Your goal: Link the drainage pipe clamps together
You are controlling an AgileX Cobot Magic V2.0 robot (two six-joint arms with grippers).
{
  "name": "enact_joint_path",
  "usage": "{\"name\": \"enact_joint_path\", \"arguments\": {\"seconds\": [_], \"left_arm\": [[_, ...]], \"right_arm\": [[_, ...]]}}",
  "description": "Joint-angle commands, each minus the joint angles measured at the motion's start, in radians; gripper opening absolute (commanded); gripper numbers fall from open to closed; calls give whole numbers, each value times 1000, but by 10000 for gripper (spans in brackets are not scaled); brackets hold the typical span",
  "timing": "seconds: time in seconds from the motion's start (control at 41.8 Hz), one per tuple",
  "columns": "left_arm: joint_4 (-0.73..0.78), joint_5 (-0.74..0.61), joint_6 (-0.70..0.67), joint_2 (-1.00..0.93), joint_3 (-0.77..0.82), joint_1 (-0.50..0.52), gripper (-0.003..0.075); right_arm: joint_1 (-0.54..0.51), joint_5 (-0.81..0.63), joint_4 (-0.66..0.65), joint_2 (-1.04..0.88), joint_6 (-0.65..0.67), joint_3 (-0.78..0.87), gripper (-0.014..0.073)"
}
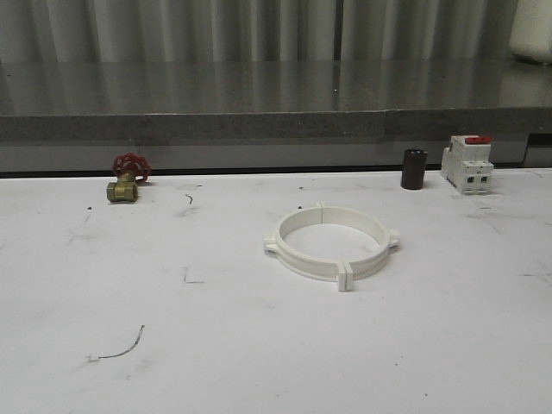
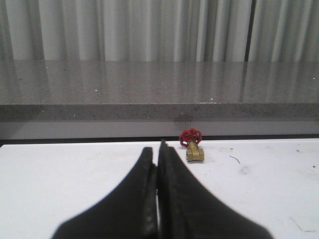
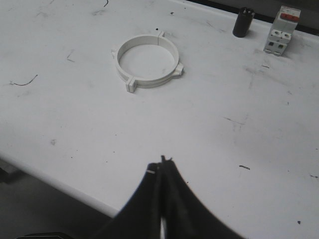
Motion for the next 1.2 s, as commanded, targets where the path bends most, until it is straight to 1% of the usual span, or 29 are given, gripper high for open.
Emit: {"name": "enact_joint_path", "arguments": {"seconds": [0.0,0.359,0.454,0.526,0.574,0.67,0.765,0.957,1.005,1.052,1.172], "left_arm": [[0,-89,-10,-12,25,3,-20],[0,-89,-10,-12,25,3,-20],[0,-89,-10,-12,25,3,-20],[0,-89,-10,-10,25,3,-20],[0,-89,-10,-10,25,3,-20],[0,-89,-10,-10,25,3,-20],[0,-89,-10,-10,25,3,-20],[0,-89,-10,-10,25,3,-20],[0,-89,-10,-10,25,3,-20],[0,-89,-10,-10,25,3,-20],[0,-89,-10,-10,25,3,-20]], "right_arm": [[-1,-62,6,7,2,-21,-117],[-1,-62,4,7,2,-21,-117],[-33,-86,-7,-4,2,-4,-117],[-78,-177,-7,-26,2,45,-117],[-113,-264,-9,-53,2,96,-117],[-197,-457,-10,-127,2,229,-117],[-253,-610,-10,-201,2,358,-117],[-268,-896,-10,-333,2,592,-117],[-268,-938,-10,-355,2,634,-117],[-273,-905,-10,-361,2,632,-117],[-306,-901,-10,-361,2,635,-117]]}}
